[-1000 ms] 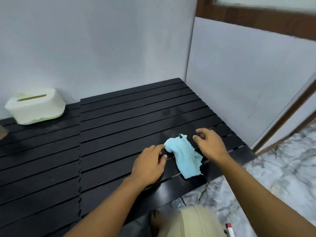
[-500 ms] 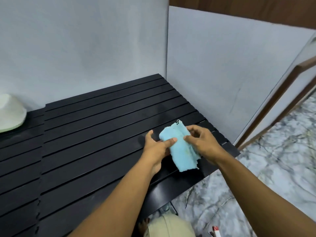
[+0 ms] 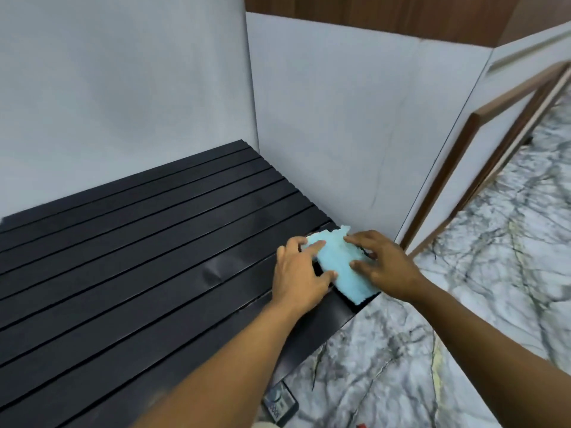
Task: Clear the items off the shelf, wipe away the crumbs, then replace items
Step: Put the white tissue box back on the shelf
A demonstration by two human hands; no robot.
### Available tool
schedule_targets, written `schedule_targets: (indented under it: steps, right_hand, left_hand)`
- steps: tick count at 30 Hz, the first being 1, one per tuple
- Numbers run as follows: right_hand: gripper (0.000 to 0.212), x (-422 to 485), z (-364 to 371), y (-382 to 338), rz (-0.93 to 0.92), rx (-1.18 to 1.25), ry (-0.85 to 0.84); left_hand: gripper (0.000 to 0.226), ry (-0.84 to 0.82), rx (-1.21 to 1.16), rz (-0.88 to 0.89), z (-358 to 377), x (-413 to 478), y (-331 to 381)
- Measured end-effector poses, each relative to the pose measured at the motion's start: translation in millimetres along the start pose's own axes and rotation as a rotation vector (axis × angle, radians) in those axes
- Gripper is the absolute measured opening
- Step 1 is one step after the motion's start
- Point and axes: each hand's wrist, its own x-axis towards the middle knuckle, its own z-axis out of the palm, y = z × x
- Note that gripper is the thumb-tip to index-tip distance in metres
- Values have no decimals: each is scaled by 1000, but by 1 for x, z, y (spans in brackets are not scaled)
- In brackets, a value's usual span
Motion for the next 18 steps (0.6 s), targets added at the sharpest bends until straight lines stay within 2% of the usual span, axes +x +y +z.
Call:
schedule_targets:
  steps: [4,7,10,13,18]
  right_hand:
    - [34,9,0,-3,-39,-116,-61]
    - [37,15,-8,-14,-5,-190,-87]
    - [36,20,-8,-38,-30,-220,-7]
    - [32,27,7,-78,-109,-214,22]
    - [31,43,61,-173,-249,-216,-143]
  left_hand:
    - [61,-21,250,65,8,1,-3]
    - [63,-46,280,78,1,5,-2]
    - [64,-26,242,82,-21,1,-14]
    - [60,14,233,59,-63,-16,-42]
    - [54,99,360,-81,-173,-58,-130]
